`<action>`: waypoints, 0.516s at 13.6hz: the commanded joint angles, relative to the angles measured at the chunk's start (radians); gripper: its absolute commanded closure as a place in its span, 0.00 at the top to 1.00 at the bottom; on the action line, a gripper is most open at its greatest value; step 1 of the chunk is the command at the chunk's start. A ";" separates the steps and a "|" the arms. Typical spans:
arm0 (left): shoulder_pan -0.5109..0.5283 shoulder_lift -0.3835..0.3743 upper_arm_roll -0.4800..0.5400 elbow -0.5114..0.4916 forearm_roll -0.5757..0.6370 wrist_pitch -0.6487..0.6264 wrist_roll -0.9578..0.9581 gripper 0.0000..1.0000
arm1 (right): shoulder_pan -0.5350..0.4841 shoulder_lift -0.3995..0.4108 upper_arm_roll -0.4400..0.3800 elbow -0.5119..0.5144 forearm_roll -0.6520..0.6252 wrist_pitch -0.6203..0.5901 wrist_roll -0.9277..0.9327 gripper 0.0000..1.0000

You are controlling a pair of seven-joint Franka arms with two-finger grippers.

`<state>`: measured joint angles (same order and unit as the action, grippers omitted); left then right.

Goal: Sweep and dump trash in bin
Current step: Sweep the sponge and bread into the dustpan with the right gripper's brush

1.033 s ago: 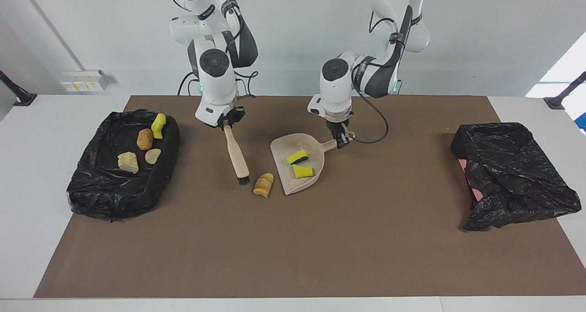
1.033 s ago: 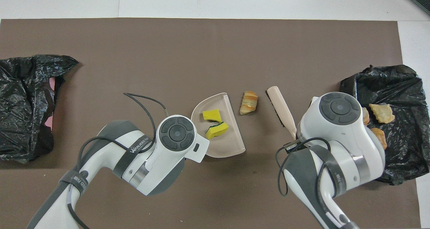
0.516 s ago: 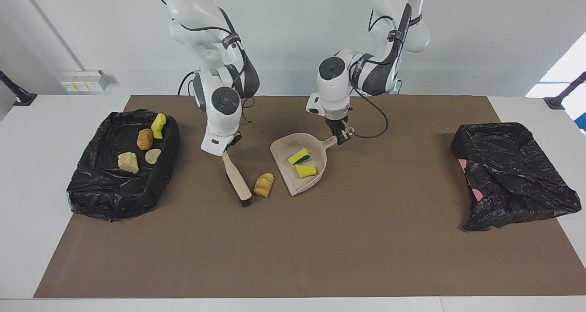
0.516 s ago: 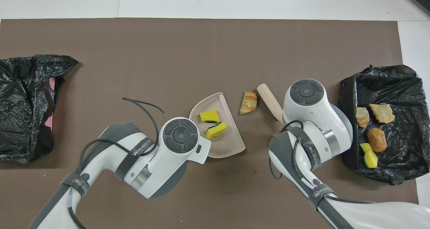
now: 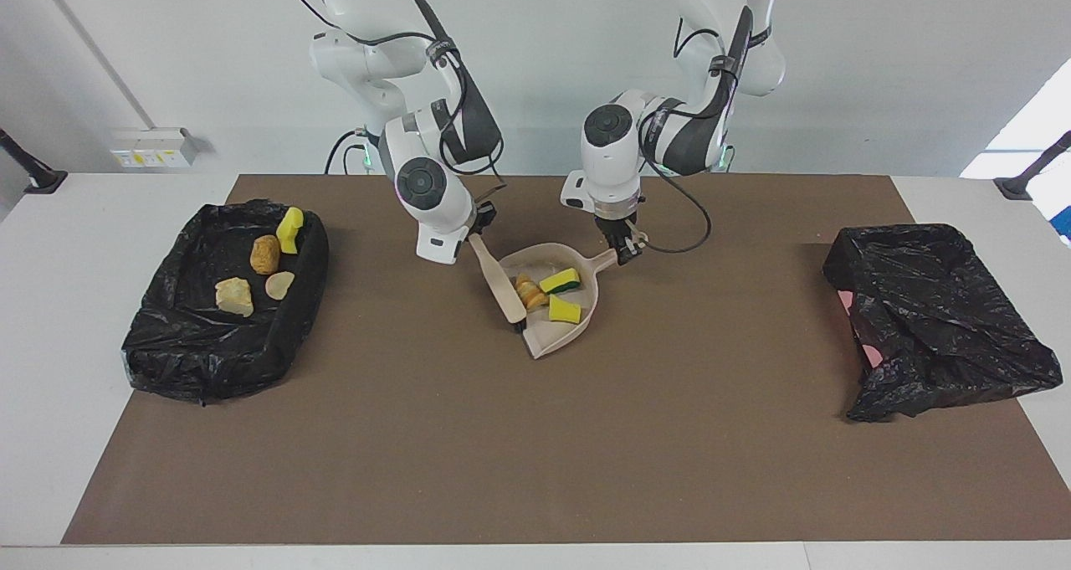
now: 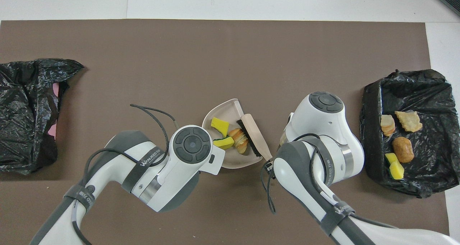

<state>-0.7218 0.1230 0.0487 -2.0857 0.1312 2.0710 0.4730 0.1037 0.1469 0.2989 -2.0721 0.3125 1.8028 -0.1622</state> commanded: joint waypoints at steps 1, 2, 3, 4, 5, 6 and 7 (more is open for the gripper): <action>0.010 -0.020 0.000 -0.034 0.012 0.047 0.009 0.00 | -0.003 -0.065 -0.001 -0.029 0.039 -0.003 0.091 0.00; 0.022 -0.019 0.002 -0.027 0.012 0.043 0.025 0.00 | -0.004 -0.087 -0.003 -0.029 -0.001 -0.011 0.160 0.00; 0.042 -0.016 0.002 -0.018 0.010 0.041 0.057 0.00 | -0.004 -0.131 -0.001 -0.034 -0.066 -0.037 0.264 0.00; 0.067 -0.019 0.002 -0.010 -0.005 0.037 0.090 0.00 | -0.001 -0.168 0.002 -0.034 -0.105 -0.063 0.367 0.00; 0.088 -0.019 0.002 0.008 -0.010 0.025 0.119 0.00 | 0.008 -0.205 0.003 -0.034 -0.110 -0.097 0.457 0.00; 0.114 -0.014 0.002 0.042 -0.010 -0.006 0.152 0.00 | 0.026 -0.234 0.003 -0.034 -0.112 -0.130 0.516 0.00; 0.152 -0.010 0.000 0.079 -0.011 -0.046 0.212 0.00 | 0.060 -0.250 0.003 -0.036 -0.112 -0.158 0.592 0.00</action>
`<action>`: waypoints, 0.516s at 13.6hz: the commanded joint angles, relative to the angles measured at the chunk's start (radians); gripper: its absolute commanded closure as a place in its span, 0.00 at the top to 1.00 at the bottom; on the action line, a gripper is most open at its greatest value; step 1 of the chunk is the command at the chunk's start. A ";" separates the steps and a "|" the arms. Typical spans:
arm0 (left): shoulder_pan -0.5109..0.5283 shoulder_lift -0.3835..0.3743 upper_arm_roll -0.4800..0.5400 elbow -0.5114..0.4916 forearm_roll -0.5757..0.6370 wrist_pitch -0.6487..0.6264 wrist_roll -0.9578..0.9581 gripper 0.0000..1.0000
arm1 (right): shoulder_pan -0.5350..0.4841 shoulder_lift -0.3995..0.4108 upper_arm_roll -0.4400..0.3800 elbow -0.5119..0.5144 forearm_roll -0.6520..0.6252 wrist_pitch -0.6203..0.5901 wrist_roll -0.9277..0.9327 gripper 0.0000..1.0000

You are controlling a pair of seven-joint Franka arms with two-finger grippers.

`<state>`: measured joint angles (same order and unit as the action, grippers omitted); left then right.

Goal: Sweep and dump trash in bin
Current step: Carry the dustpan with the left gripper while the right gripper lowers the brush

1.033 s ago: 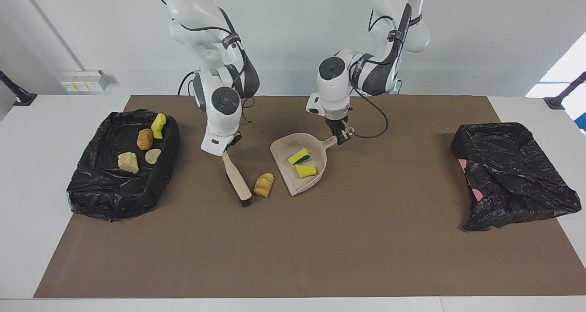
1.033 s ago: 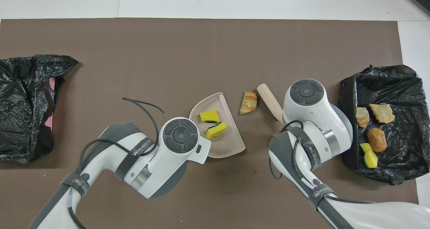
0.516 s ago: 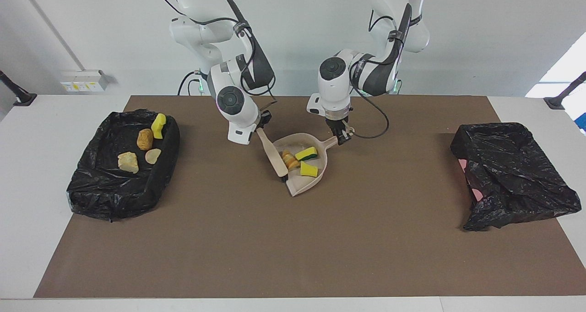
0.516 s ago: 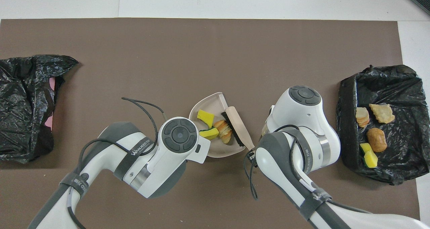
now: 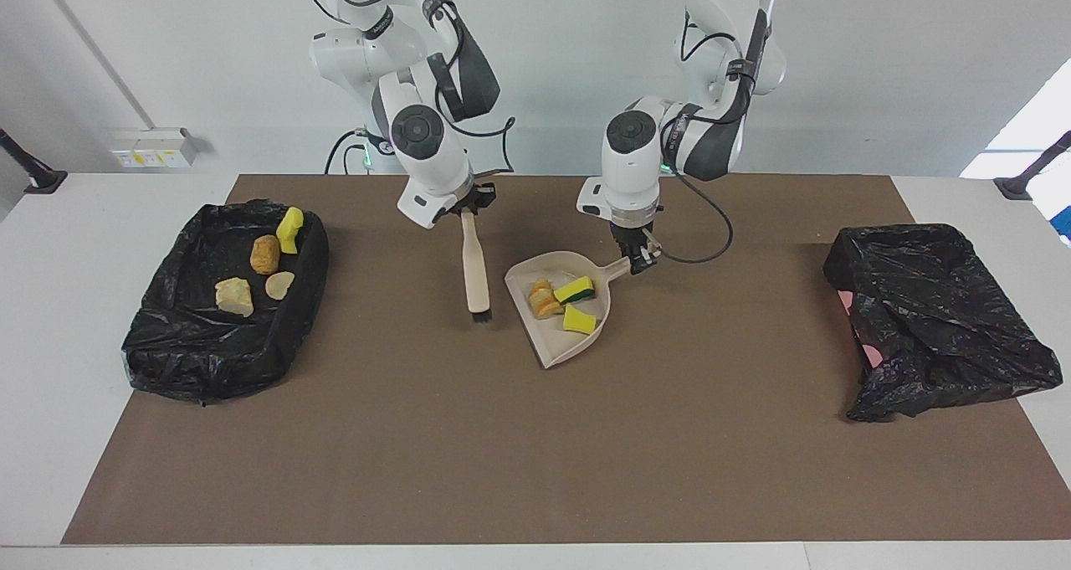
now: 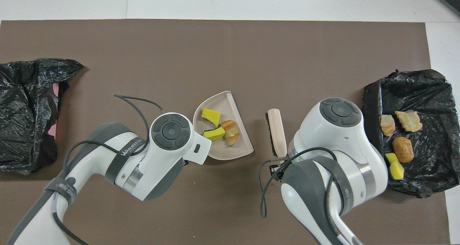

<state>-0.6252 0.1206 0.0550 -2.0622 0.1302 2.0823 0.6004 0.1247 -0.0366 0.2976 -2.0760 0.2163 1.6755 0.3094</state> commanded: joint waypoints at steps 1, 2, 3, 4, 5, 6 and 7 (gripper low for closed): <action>0.092 -0.009 -0.004 0.085 -0.026 -0.089 0.143 0.00 | 0.094 -0.081 0.006 -0.035 -0.015 -0.036 0.190 0.00; 0.131 -0.007 -0.004 0.120 -0.041 -0.122 0.198 0.00 | 0.148 -0.097 0.006 -0.041 -0.015 -0.034 0.241 0.00; 0.177 -0.004 -0.004 0.166 -0.044 -0.163 0.263 0.00 | 0.188 -0.120 0.008 -0.065 -0.009 -0.024 0.266 0.00; 0.220 -0.003 -0.004 0.200 -0.046 -0.194 0.322 0.00 | 0.206 -0.149 0.008 -0.094 0.004 -0.011 0.258 0.00; 0.260 -0.004 -0.004 0.229 -0.046 -0.212 0.379 0.00 | 0.229 -0.167 0.008 -0.125 0.006 0.004 0.264 0.00; 0.301 -0.004 -0.004 0.266 -0.046 -0.241 0.424 0.00 | 0.269 -0.160 0.008 -0.148 0.014 0.033 0.272 0.00; 0.335 0.001 -0.004 0.321 -0.044 -0.283 0.473 0.00 | 0.295 -0.157 0.008 -0.188 0.024 0.108 0.301 0.00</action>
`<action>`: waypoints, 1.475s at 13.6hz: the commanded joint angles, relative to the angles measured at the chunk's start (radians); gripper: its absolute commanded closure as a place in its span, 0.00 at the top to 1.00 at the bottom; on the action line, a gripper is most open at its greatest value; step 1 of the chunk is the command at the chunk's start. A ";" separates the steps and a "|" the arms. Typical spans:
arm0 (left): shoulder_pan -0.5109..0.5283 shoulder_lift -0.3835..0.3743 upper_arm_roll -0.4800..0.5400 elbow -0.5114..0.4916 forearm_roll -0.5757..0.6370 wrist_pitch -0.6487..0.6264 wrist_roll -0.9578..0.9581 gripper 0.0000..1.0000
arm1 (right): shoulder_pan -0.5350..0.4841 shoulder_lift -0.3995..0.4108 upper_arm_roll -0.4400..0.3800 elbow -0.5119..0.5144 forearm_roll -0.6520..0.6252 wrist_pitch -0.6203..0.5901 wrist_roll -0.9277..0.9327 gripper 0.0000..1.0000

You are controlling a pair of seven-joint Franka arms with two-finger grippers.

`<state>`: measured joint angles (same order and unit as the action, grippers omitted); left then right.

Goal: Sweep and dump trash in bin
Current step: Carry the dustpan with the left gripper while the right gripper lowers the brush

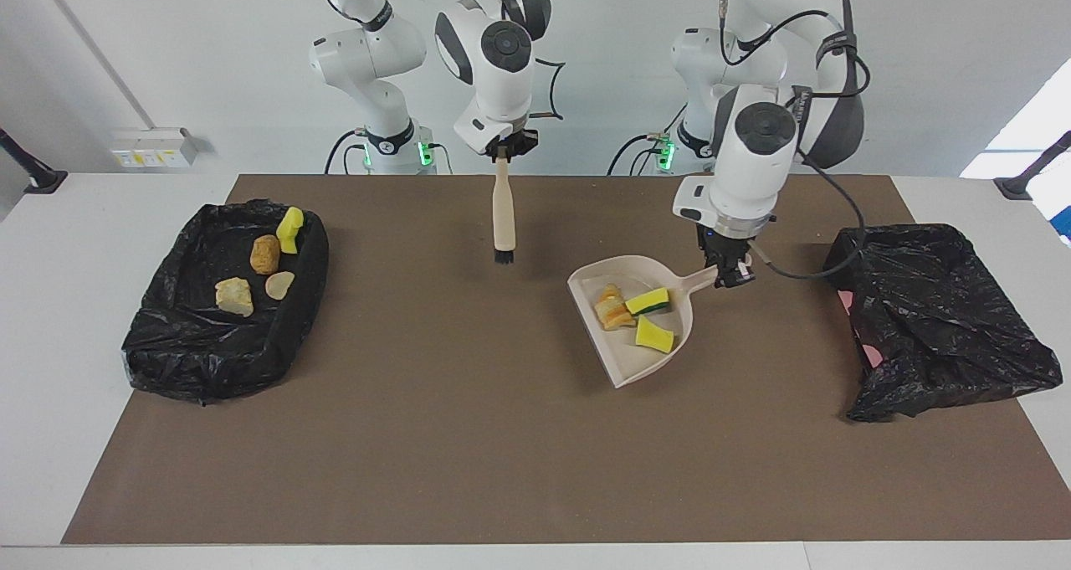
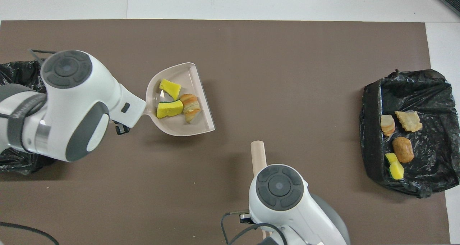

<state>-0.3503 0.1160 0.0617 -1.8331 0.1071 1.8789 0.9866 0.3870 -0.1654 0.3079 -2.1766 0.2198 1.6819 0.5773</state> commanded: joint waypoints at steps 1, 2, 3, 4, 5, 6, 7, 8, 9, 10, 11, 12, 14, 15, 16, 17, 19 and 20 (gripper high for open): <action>0.091 0.014 -0.010 0.150 -0.021 -0.128 0.140 0.00 | 0.052 -0.019 -0.003 -0.110 0.035 0.166 0.047 0.00; 0.126 0.026 -0.010 0.205 -0.021 -0.174 0.199 0.00 | 0.068 0.010 -0.003 -0.123 0.050 0.204 0.052 0.00; 0.158 0.028 -0.010 0.240 -0.021 -0.207 0.236 0.00 | 0.072 0.035 -0.003 -0.132 0.061 0.252 0.067 0.00; 0.189 0.033 -0.008 0.264 -0.017 -0.230 0.257 0.00 | 0.084 0.050 -0.001 -0.152 0.062 0.303 0.073 0.00; 0.224 0.037 -0.005 0.268 -0.017 -0.230 0.298 0.00 | 0.122 0.079 -0.003 -0.163 0.062 0.356 0.091 0.00; 0.270 0.037 -0.003 0.267 -0.017 -0.215 0.364 0.00 | 0.136 0.105 -0.003 -0.173 0.062 0.408 0.114 0.00; 0.321 0.040 -0.003 0.268 -0.015 -0.211 0.429 0.00 | 0.136 0.112 -0.001 -0.173 0.062 0.418 0.113 0.00; 0.361 0.048 -0.003 0.270 -0.010 -0.213 0.484 0.00 | 0.136 0.115 -0.003 -0.175 0.062 0.426 0.107 0.00; 0.400 0.048 0.000 0.270 -0.007 -0.199 0.538 0.00 | 0.136 0.130 -0.003 -0.180 0.062 0.442 0.105 0.00; 0.456 0.050 0.001 0.270 -0.006 -0.181 0.602 0.00 | 0.136 0.144 -0.003 -0.183 0.062 0.468 0.104 0.00; 0.494 0.050 0.001 0.270 0.009 -0.163 0.662 0.00 | 0.135 0.150 -0.003 -0.183 0.062 0.478 0.099 0.00; 0.522 0.050 0.001 0.270 0.041 -0.141 0.711 0.00 | 0.133 0.155 -0.003 -0.181 0.062 0.481 0.096 0.00; 0.580 0.053 0.001 0.268 0.104 -0.101 0.747 0.00 | 0.133 0.156 -0.003 -0.175 0.061 0.479 0.095 0.88; 0.588 0.051 0.001 0.268 0.152 -0.065 0.748 0.00 | 0.135 0.167 -0.003 -0.160 0.058 0.481 0.093 1.00; 0.590 0.051 0.001 0.267 0.208 -0.025 0.745 0.00 | 0.127 0.191 -0.006 -0.128 0.047 0.481 0.095 1.00; 0.593 0.050 0.004 0.261 0.268 0.015 0.745 0.00 | 0.119 0.208 -0.010 -0.103 0.035 0.481 0.095 1.00; 0.617 0.048 0.001 0.236 0.391 0.080 0.736 0.00 | 0.052 0.213 -0.013 -0.051 -0.029 0.483 0.087 1.00; 0.622 0.047 0.004 0.221 0.455 0.106 0.735 0.00 | -0.004 0.208 -0.009 -0.026 -0.063 0.472 0.055 1.00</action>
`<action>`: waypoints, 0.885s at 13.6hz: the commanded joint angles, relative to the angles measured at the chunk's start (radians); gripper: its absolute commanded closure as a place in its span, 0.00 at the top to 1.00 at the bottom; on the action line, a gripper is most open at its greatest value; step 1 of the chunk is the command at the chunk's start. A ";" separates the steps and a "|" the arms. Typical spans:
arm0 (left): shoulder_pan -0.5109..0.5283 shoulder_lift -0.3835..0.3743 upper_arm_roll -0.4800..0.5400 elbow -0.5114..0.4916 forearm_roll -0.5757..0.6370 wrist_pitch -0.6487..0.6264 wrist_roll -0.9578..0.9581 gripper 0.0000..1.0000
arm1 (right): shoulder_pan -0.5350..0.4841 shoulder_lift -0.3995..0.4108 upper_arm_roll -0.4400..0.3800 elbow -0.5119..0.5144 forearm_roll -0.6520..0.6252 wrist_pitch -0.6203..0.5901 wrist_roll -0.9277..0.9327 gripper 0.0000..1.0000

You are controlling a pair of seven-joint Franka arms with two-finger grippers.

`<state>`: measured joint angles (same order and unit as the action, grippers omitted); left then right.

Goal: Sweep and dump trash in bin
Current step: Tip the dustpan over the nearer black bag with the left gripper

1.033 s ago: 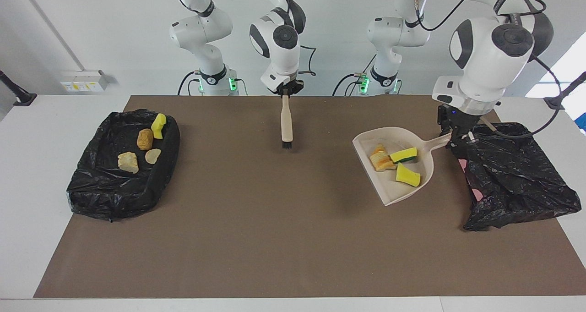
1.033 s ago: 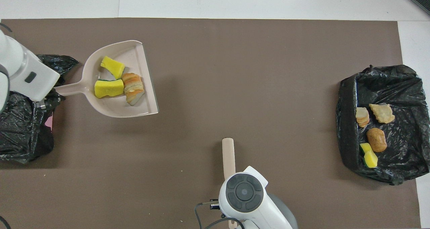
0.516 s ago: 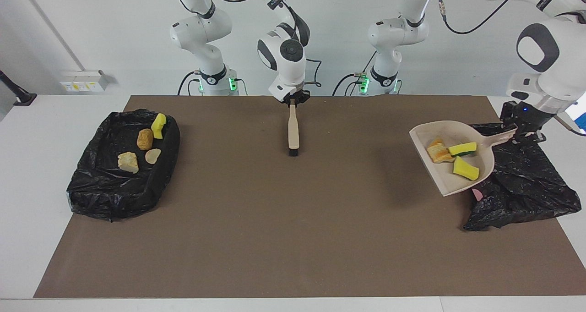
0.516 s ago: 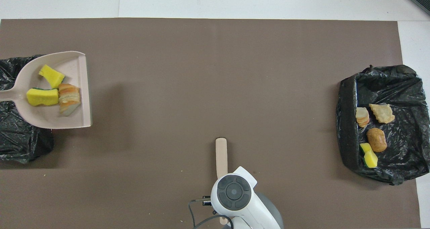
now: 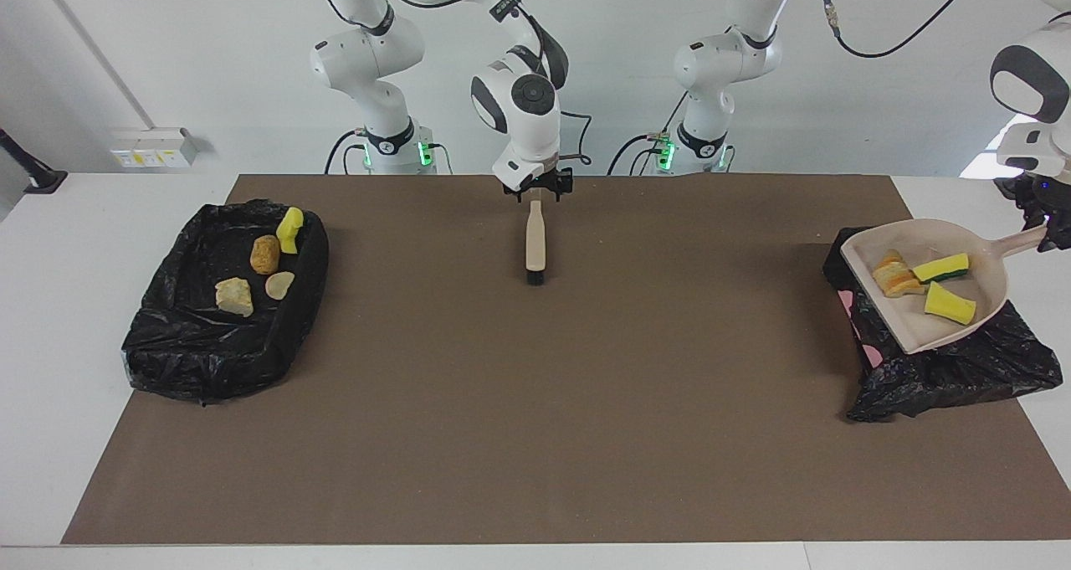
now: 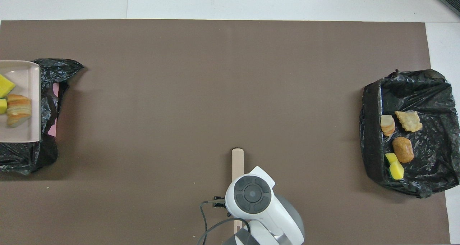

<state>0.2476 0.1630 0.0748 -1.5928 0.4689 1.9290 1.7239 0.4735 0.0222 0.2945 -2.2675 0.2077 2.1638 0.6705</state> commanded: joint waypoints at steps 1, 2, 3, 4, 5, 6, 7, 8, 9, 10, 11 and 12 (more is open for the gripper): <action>0.035 -0.005 -0.009 -0.053 0.161 0.099 -0.006 0.00 | -0.125 0.013 0.003 0.084 -0.062 -0.016 -0.070 1.00; 0.035 -0.014 -0.009 -0.097 0.228 0.146 -0.013 0.00 | -0.153 0.009 -0.001 0.094 -0.070 -0.018 -0.096 1.00; 0.030 -0.017 -0.012 -0.128 0.302 0.169 -0.064 0.00 | -0.198 -0.001 -0.002 0.106 -0.092 -0.021 -0.127 1.00; 0.021 -0.019 -0.012 -0.151 0.371 0.176 -0.132 0.00 | -0.252 -0.013 0.000 0.120 -0.125 -0.028 -0.161 1.00; 0.016 -0.019 -0.012 -0.177 0.437 0.192 -0.183 0.00 | -0.294 -0.025 -0.001 0.144 -0.151 -0.054 -0.208 1.00; 0.016 -0.023 -0.012 -0.182 0.480 0.200 -0.197 0.00 | -0.321 -0.028 -0.006 0.176 -0.163 -0.090 -0.253 1.00; 0.016 -0.025 -0.012 -0.181 0.525 0.199 -0.198 0.00 | -0.328 -0.028 -0.032 0.215 -0.183 -0.131 -0.285 1.00; 0.016 -0.029 -0.012 -0.177 0.578 0.199 -0.199 0.00 | -0.328 -0.028 -0.076 0.259 -0.206 -0.166 -0.308 1.00; 0.016 -0.043 -0.012 -0.173 0.612 0.199 -0.198 0.00 | -0.329 -0.028 -0.119 0.302 -0.212 -0.197 -0.328 1.00; 0.016 -0.046 -0.012 -0.167 0.640 0.194 -0.198 0.00 | -0.329 -0.030 -0.165 0.337 -0.212 -0.226 -0.368 1.00; 0.016 -0.059 -0.012 -0.158 0.669 0.191 -0.196 0.00 | -0.329 -0.031 -0.207 0.373 -0.212 -0.251 -0.432 1.00; 0.016 -0.069 -0.012 -0.154 0.683 0.191 -0.195 0.00 | -0.331 -0.034 -0.251 0.397 -0.212 -0.271 -0.490 1.00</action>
<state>0.2668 0.1314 0.0578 -1.7411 1.1075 2.1087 1.5350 0.1494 -0.0153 0.0951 -1.9261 0.0127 1.9394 0.2669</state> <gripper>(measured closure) 0.683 0.000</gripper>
